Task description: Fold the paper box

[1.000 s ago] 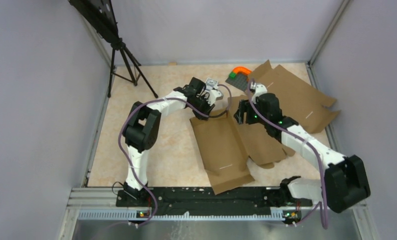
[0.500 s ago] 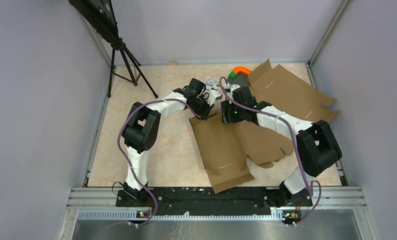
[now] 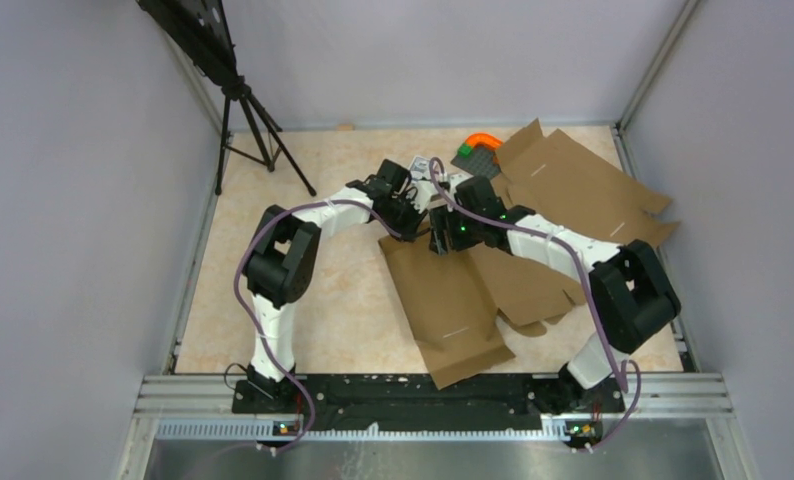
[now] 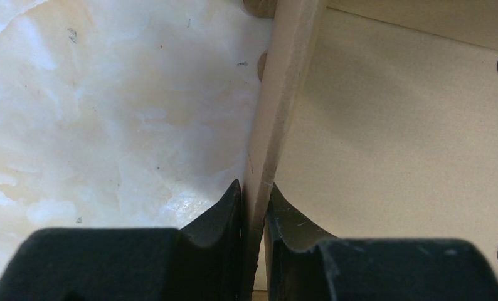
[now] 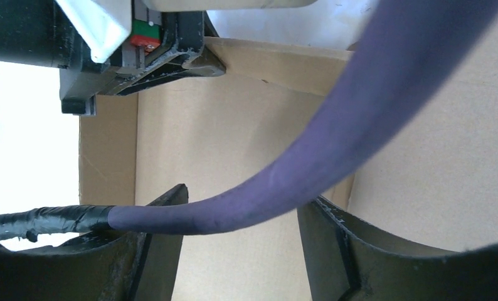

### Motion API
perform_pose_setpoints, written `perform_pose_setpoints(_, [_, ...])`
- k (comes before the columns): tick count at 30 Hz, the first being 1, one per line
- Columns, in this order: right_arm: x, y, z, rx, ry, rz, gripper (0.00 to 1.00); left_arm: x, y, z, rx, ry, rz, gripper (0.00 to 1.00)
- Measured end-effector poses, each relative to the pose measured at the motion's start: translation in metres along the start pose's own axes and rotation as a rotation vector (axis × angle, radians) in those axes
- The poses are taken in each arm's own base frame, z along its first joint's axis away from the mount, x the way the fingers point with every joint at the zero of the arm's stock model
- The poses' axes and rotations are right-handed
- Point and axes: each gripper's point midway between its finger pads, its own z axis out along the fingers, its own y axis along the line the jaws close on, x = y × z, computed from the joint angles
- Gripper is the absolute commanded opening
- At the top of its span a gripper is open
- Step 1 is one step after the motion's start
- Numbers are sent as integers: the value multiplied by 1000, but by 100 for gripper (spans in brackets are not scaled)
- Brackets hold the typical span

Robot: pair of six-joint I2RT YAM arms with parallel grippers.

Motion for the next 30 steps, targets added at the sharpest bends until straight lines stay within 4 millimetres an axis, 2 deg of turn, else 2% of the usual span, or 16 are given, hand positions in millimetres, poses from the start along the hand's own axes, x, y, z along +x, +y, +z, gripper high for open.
perform_pose_setpoints(4, [-1,-8,-2,32,-4,6,64,0,0,0,-3,0,2,20])
perform_pose_setpoints(10, [-1,-31,-5,104,-1,16,64,0,0,0,-4,-6,4,20])
perform_pose_setpoints(22, [2,-21,7,59,9,20,63,3,1,0,-18,5,-24,19])
perform_pose_setpoints(27, [-2,-29,-1,76,1,25,64,3,1,1,-22,5,-12,19])
perform_pose_setpoints(30, [-15,-42,-13,91,-44,45,64,2,0,1,-23,5,-8,19])
